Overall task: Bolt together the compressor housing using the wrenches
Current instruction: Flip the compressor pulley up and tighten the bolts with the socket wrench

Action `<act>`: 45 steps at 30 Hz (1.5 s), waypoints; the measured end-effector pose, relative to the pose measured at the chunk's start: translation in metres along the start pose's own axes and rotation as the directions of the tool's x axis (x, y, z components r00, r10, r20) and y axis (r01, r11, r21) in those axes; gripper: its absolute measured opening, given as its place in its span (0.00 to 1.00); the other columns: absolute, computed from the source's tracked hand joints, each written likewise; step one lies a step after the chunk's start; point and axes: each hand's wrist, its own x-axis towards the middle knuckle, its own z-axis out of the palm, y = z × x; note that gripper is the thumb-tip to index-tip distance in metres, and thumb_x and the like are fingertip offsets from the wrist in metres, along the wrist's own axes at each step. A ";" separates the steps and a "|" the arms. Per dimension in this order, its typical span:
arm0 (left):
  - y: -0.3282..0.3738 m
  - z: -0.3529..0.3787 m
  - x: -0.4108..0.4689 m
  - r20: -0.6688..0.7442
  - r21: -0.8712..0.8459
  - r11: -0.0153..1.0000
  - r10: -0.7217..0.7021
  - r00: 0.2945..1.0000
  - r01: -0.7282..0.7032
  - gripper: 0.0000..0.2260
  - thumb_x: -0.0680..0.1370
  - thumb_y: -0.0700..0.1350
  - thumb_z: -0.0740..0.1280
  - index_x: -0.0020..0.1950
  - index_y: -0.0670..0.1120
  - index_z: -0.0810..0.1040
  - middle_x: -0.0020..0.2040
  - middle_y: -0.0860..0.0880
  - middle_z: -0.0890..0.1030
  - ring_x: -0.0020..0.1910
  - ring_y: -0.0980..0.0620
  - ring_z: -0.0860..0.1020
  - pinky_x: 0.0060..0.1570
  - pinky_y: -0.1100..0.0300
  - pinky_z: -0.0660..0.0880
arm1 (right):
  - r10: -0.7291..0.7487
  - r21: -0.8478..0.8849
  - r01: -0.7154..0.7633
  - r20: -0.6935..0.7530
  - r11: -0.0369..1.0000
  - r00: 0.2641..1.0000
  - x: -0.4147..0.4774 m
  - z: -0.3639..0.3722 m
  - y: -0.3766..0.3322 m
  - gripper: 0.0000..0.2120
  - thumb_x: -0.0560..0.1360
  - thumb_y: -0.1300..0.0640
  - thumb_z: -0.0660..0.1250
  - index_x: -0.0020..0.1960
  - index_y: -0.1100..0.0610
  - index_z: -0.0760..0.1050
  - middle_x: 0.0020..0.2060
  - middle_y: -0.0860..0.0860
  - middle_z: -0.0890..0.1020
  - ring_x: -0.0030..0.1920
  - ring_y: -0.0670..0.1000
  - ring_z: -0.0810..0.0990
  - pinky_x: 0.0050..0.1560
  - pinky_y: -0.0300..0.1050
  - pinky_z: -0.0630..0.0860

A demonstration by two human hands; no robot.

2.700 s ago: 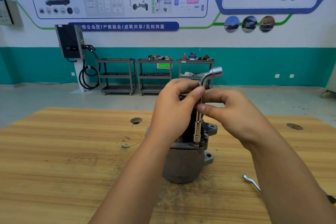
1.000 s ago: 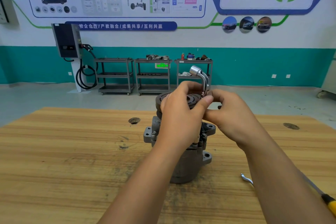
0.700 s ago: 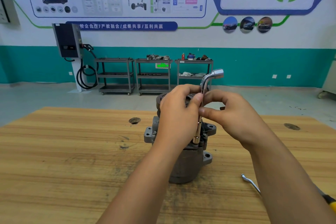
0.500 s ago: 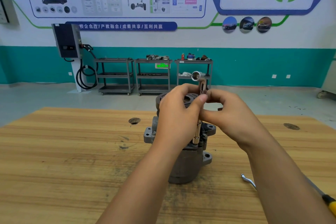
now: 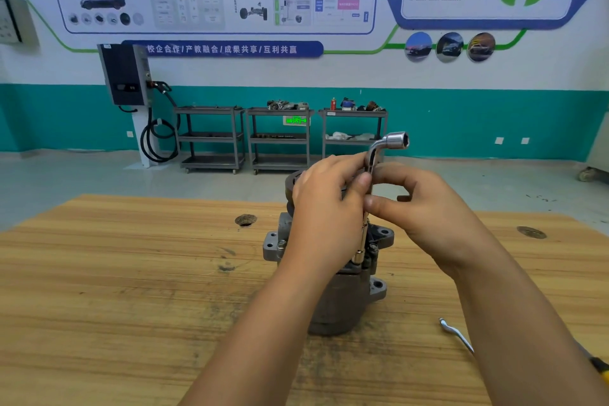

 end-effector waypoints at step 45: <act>-0.005 0.002 -0.002 -0.078 -0.077 0.997 0.005 0.997 -0.011 0.10 0.79 0.40 0.62 0.53 0.46 0.82 0.52 0.52 0.80 0.57 0.49 0.75 0.60 0.44 0.69 | -0.003 0.021 0.004 -0.032 1.000 0.999 0.000 -0.001 0.004 0.03 0.71 0.57 0.71 0.44 0.50 0.80 0.49 0.41 0.81 0.51 0.33 0.75 0.43 0.21 0.65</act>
